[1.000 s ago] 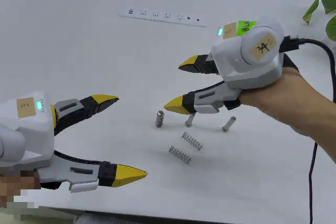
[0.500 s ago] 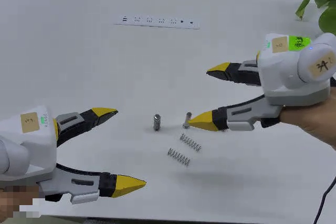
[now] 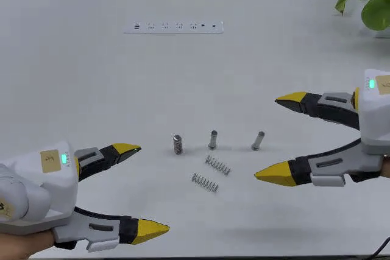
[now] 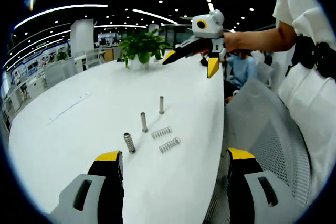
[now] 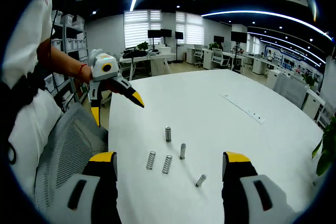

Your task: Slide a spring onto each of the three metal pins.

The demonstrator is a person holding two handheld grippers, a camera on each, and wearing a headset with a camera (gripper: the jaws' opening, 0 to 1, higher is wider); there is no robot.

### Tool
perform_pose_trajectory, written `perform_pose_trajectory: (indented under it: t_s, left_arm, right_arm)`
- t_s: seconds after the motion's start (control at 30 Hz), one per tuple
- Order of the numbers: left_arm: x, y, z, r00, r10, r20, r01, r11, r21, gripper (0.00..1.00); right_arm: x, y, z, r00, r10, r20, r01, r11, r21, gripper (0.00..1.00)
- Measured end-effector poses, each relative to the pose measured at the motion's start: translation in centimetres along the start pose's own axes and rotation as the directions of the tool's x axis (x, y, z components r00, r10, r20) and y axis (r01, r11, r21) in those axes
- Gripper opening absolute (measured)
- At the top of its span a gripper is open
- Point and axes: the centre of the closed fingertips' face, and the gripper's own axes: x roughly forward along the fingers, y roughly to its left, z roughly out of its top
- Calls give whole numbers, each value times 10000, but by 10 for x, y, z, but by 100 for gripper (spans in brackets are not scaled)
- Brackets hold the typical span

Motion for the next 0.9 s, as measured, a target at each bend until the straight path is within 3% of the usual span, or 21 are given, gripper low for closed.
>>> perform_pose_trajectory:
  t_s: [0.23,0.4,0.57,0.63,0.73,0.9]
  left_arm:
    - [14,-8,-7,9967,-400,-705,438,9976,528,73]
    - [30,-14,-14,9884,-729,-1336,857,9920,925,63]
    - [45,-11,-17,9808,-773,-1791,1038,9842,1436,50]
    - [51,-7,-18,9760,-730,-2049,1131,9751,1909,45]
    - [63,-5,-15,9759,-841,-2013,1260,9705,2057,38]
    - [81,-3,-19,9668,-944,-2376,1542,9566,2474,34]
  right_arm:
    - [-13,9,-18,9999,-149,35,147,9989,452,85]
    - [-19,14,-27,9999,-156,23,154,9979,633,85]
    - [-23,17,-32,9999,-111,23,110,9980,621,85]
    - [-24,17,-35,9999,-94,-38,96,9977,675,85]
    - [-27,17,-39,10000,-94,-29,96,9974,719,85]
    - [-30,19,-46,9999,-86,-121,96,9964,846,85]
